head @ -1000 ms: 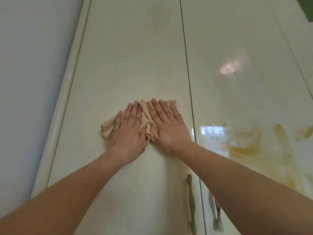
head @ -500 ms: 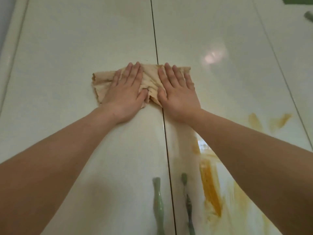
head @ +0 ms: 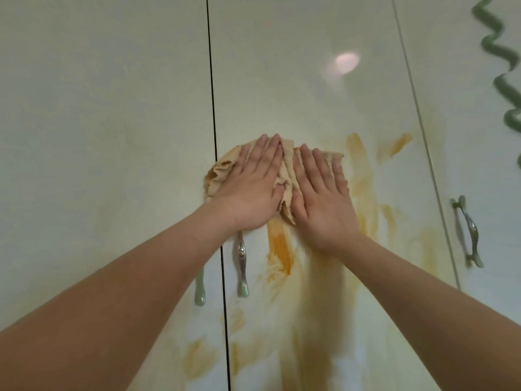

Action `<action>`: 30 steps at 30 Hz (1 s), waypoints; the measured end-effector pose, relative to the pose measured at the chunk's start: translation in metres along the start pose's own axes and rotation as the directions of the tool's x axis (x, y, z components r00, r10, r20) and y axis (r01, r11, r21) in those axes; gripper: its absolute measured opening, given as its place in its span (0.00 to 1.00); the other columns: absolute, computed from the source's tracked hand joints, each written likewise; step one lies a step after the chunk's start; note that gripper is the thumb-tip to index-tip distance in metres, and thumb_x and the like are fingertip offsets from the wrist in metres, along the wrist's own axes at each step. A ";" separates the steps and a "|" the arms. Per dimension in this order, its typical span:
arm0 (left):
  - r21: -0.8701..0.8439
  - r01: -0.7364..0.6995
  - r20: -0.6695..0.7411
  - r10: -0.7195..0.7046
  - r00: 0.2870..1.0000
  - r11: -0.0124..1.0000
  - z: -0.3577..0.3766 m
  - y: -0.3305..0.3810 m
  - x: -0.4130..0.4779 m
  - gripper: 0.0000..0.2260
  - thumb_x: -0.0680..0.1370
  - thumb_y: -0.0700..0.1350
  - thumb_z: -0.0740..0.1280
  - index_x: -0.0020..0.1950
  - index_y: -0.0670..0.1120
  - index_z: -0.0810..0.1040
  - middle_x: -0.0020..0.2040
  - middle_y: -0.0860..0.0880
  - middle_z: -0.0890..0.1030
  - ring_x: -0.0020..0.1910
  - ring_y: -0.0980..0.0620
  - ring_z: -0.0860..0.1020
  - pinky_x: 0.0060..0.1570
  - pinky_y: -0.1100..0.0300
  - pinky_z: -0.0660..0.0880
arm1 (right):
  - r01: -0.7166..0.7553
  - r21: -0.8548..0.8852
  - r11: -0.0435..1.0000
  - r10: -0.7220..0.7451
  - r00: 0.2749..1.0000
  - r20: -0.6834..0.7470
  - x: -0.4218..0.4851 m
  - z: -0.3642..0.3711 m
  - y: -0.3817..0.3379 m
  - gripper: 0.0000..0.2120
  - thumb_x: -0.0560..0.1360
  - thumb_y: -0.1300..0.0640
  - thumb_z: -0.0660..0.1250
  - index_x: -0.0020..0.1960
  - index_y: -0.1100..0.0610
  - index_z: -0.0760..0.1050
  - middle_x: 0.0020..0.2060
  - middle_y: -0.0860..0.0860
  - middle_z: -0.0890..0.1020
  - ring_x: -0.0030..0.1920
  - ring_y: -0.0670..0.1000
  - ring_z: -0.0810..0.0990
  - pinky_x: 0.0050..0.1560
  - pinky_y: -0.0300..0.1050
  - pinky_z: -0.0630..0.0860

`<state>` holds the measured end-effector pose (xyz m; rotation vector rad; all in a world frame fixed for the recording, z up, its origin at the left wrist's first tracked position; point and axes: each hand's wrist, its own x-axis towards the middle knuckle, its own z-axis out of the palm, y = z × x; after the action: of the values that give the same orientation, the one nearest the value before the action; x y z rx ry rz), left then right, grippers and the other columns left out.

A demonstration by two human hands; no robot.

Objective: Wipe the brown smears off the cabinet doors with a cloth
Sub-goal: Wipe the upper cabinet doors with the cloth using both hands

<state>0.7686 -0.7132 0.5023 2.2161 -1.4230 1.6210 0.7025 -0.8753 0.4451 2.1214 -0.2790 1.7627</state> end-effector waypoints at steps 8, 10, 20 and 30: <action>-0.045 0.106 -0.069 -0.108 0.992 0.993 0.028 0.062 -0.019 0.30 0.84 0.52 0.44 0.81 0.42 0.34 0.81 0.47 0.31 0.78 0.51 0.29 0.78 0.50 0.34 | -0.027 0.025 0.999 0.027 1.000 0.009 -0.045 -0.002 0.021 0.30 0.83 0.50 0.45 0.83 0.53 0.44 0.83 0.50 0.46 0.82 0.51 0.43 0.81 0.60 0.47; -0.055 0.132 -0.129 -0.138 0.982 0.990 0.038 0.070 -0.027 0.30 0.84 0.52 0.43 0.81 0.42 0.35 0.81 0.47 0.32 0.79 0.51 0.31 0.79 0.49 0.36 | -0.030 0.028 0.999 0.029 1.000 0.003 -0.054 0.000 0.023 0.30 0.83 0.50 0.45 0.83 0.53 0.44 0.83 0.50 0.46 0.82 0.51 0.42 0.81 0.60 0.47; -0.102 0.177 -0.127 -0.189 0.974 0.979 0.081 0.120 -0.106 0.30 0.85 0.52 0.46 0.81 0.42 0.37 0.82 0.46 0.35 0.81 0.50 0.35 0.79 0.47 0.43 | 0.146 0.033 0.989 -0.147 0.989 0.026 -0.124 0.005 0.038 0.30 0.82 0.49 0.47 0.83 0.54 0.48 0.83 0.53 0.50 0.83 0.55 0.47 0.80 0.62 0.50; -0.077 0.175 -0.045 -0.178 0.983 0.982 0.092 0.132 -0.134 0.31 0.85 0.53 0.48 0.82 0.43 0.39 0.83 0.48 0.37 0.81 0.50 0.38 0.77 0.49 0.41 | 0.301 0.084 0.950 -0.307 0.949 0.070 -0.150 0.000 0.053 0.31 0.82 0.49 0.52 0.83 0.57 0.52 0.83 0.56 0.51 0.82 0.57 0.50 0.79 0.62 0.56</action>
<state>0.7414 -0.7522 0.2980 2.1741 -1.2132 1.5329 0.6527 -0.9355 0.3071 2.1541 0.0905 1.5307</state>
